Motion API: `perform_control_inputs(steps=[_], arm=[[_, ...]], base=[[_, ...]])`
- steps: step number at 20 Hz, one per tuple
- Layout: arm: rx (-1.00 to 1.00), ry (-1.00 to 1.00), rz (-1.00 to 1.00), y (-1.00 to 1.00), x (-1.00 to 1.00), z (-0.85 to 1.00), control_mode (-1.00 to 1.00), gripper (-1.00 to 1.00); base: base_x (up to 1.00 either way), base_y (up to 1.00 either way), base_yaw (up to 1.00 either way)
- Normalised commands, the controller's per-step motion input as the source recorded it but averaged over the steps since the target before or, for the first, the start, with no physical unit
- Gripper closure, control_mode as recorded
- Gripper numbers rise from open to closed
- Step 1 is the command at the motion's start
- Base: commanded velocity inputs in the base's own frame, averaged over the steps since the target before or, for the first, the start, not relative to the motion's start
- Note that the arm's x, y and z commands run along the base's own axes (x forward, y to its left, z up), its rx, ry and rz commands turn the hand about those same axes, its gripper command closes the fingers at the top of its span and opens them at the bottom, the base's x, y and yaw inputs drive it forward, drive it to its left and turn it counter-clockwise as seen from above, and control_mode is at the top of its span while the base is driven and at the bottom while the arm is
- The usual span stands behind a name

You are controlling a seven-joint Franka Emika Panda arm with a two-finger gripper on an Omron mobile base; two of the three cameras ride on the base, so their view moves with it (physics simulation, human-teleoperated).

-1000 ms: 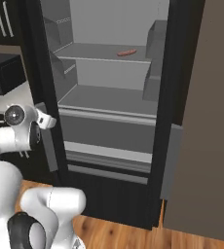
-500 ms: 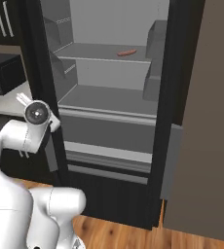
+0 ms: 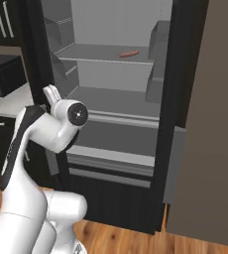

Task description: Move the hot dog bun to the plate on the dining table and place the condiment next to that plate. Then navigate to the fridge and take the sausage and place it on the plate as well.

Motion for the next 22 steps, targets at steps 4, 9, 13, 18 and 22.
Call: perform_control_inputs(steps=[4,9,13,18,22], arm=[[0.31,0.25,0.02,-0.45,0.51,0.08,-1.00,-1.00],[0.22,0.15,0.09,-0.10,0.85,-0.06,-1.00,-1.00],[0.09,0.08,0.10,0.05,0.84,-0.18,-1.00,-1.00],[0.01,0.05,0.06,0.20,0.69,-0.25,-1.00,-1.00],[0.00,0.01,0.07,0.48,0.37,-0.23,-1.00,-1.00]], base=[[0.00,0.00,0.00],[0.00,0.00,0.00],[0.00,0.00,0.00],[0.00,0.00,0.00],[0.00,0.00,0.00]])
